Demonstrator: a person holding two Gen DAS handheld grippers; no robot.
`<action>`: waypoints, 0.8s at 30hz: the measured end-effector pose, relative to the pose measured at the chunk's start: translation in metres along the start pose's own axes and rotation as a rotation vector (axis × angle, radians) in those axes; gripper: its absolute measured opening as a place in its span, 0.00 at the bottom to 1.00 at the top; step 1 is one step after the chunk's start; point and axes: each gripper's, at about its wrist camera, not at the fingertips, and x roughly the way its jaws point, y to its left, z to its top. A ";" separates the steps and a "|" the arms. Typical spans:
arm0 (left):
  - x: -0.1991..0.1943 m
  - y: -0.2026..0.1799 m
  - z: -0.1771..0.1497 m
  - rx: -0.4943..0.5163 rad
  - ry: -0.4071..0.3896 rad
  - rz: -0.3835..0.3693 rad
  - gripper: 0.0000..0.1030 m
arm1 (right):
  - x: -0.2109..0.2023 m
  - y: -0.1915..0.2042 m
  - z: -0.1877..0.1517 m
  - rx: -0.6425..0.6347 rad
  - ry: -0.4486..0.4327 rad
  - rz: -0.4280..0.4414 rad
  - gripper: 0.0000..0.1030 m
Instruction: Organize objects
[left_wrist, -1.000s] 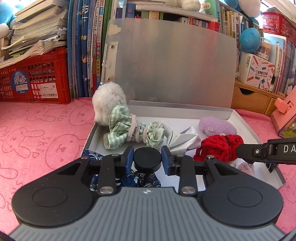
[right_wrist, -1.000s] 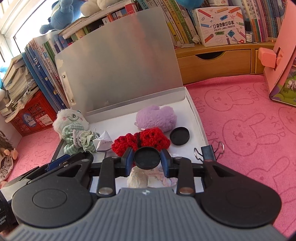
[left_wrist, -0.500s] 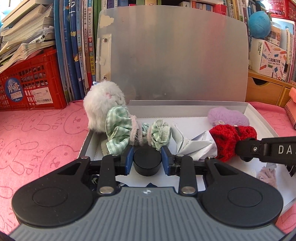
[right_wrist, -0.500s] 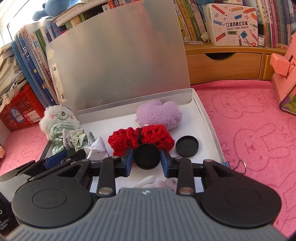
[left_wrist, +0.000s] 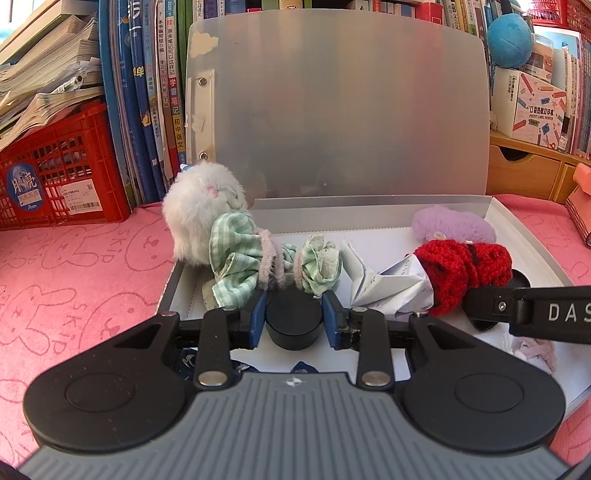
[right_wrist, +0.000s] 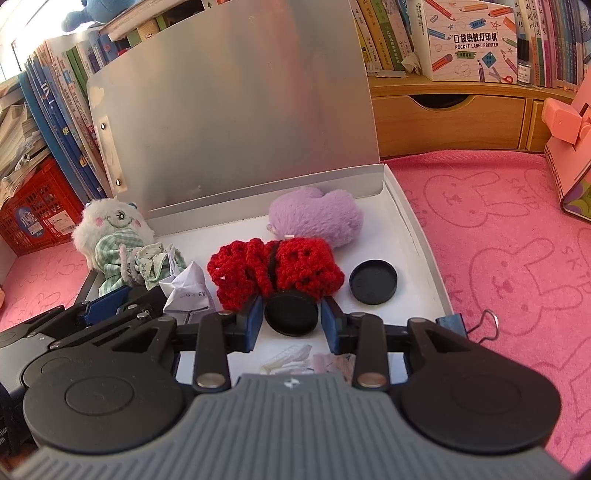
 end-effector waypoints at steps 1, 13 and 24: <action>-0.001 0.000 -0.001 0.003 0.002 0.005 0.41 | -0.001 0.000 0.000 0.001 0.000 0.001 0.53; -0.026 0.007 0.004 -0.004 -0.030 -0.017 0.72 | -0.029 0.003 0.000 -0.045 -0.063 -0.019 0.65; -0.058 0.008 0.008 -0.008 -0.082 -0.034 0.94 | -0.053 0.001 -0.004 -0.066 -0.110 -0.044 0.75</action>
